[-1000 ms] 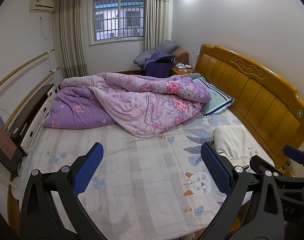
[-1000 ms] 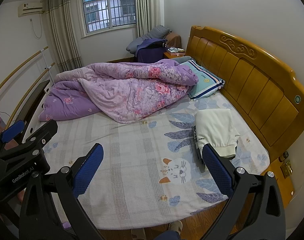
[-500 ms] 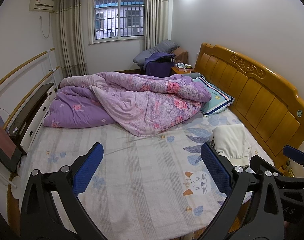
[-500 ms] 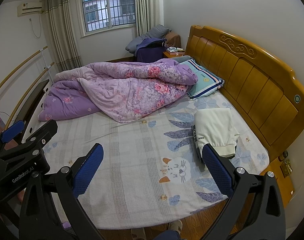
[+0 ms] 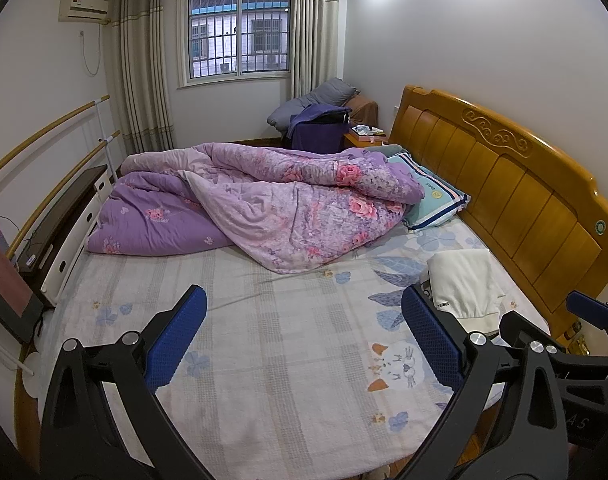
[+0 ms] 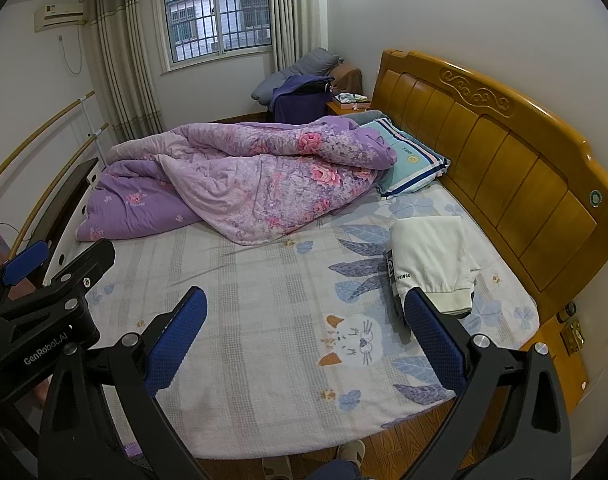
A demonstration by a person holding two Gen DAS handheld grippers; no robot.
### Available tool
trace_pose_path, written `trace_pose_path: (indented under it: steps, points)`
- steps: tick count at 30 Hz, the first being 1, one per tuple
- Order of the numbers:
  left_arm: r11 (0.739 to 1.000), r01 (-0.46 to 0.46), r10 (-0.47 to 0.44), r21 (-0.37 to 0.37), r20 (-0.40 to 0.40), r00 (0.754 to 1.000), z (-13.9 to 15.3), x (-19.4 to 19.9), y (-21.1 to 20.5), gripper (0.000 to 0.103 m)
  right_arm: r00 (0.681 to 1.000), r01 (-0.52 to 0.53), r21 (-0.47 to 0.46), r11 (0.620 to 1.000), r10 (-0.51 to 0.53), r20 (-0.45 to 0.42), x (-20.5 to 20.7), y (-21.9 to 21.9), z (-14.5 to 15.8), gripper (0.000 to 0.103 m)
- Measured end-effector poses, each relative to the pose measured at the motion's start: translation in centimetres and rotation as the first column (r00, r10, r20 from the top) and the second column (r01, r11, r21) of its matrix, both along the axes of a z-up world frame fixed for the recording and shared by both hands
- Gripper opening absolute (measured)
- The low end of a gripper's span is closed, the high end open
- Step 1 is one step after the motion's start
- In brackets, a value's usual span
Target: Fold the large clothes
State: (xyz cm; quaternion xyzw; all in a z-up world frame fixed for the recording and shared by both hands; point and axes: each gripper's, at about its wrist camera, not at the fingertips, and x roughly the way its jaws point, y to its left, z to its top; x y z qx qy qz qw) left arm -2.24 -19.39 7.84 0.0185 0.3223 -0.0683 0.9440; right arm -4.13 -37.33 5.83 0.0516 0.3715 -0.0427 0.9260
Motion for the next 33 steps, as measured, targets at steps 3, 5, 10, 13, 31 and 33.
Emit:
trace_pose_path:
  steps: [3,5,10,13,31,33]
  points:
    - [1.000,-0.001,0.001,0.000,0.002,1.000,0.1,0.0,0.0,0.098,1.000,0.000,0.000,1.000,0.000,0.000,0.0,0.0,0.0,0.095]
    - [1.000,0.000,0.000,-0.001,0.002,1.000,0.1,0.1,0.0,0.098,1.000,0.000,0.000,1.000,0.000,0.000,0.0,0.0,0.0,0.095]
    - [1.000,0.000,0.000,0.000,-0.001,1.000,-0.1,0.1,0.1,0.098,1.000,0.000,0.001,1.000,0.000,-0.002,0.1,0.0,0.1,0.095]
    - [1.000,-0.002,0.002,-0.002,-0.001,1.000,-0.2,0.0,0.1,0.098,1.000,0.000,0.000,1.000,0.000,-0.002,0.1,0.0,0.1,0.095]
    - [1.000,0.001,-0.001,-0.012,-0.018,1.000,-1.4,-0.1,0.8,0.098,1.000,-0.001,0.006,1.000,0.001,-0.011,0.2,0.3,-0.4,0.095]
    - [1.000,0.001,-0.001,-0.014,-0.023,1.000,-1.8,-0.1,1.0,0.098,1.000,0.000,0.007,1.000,0.001,-0.014,0.0,0.4,-0.7,0.095]
